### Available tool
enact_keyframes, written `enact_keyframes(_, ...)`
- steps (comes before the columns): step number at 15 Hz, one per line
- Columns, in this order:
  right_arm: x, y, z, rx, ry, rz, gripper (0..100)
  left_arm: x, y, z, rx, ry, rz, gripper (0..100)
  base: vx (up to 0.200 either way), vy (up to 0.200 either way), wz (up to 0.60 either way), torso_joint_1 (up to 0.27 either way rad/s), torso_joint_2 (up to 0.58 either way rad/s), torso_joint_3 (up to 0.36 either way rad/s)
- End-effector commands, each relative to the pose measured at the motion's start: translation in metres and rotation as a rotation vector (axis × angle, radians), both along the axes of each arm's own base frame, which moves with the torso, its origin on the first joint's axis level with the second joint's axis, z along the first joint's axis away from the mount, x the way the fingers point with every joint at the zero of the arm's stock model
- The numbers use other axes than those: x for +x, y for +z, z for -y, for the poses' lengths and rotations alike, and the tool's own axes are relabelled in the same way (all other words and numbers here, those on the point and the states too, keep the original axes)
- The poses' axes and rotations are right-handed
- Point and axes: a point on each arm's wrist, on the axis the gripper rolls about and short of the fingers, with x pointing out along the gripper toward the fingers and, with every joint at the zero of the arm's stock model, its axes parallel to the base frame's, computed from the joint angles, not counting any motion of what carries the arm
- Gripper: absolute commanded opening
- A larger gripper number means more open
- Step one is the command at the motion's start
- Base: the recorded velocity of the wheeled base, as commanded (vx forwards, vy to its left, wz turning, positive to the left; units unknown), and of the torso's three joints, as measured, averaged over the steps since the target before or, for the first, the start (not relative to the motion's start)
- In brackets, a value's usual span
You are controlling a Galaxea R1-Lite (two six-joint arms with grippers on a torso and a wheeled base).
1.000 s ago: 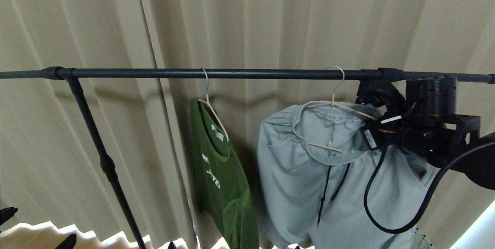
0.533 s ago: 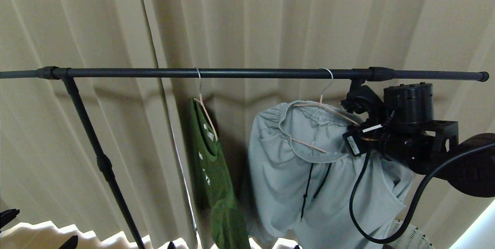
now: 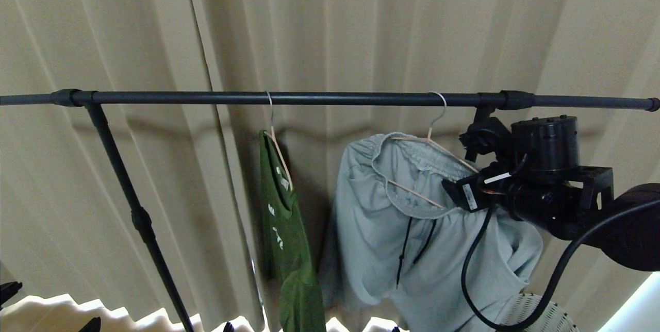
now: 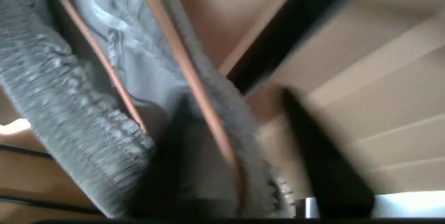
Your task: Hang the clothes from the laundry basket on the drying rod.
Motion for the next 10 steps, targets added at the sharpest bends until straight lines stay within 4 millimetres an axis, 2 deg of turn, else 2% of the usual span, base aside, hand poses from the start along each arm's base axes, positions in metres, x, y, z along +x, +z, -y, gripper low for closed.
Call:
enact_keyframes(1,-0.012,0.005,-0.002,0.054,0.008,0.013,100,-0.003,0.0,-0.001,-0.004,0.0,0.016,100,0.0,0.0,0.0,0.0,0.0,0.0)
enact_keyframes(5,-0.036,0.013,0.0,0.169,0.049,0.038,100,-0.004,-0.002,-0.001,-0.009,0.001,0.017,100,0.0,0.0,0.0,0.0,0.0,0.0)
enact_keyframes(10,-0.06,0.016,0.01,0.254,0.087,0.184,100,-0.007,-0.002,-0.002,-0.015,0.001,0.038,100,0.0,0.0,0.0,0.0,0.0,0.0)
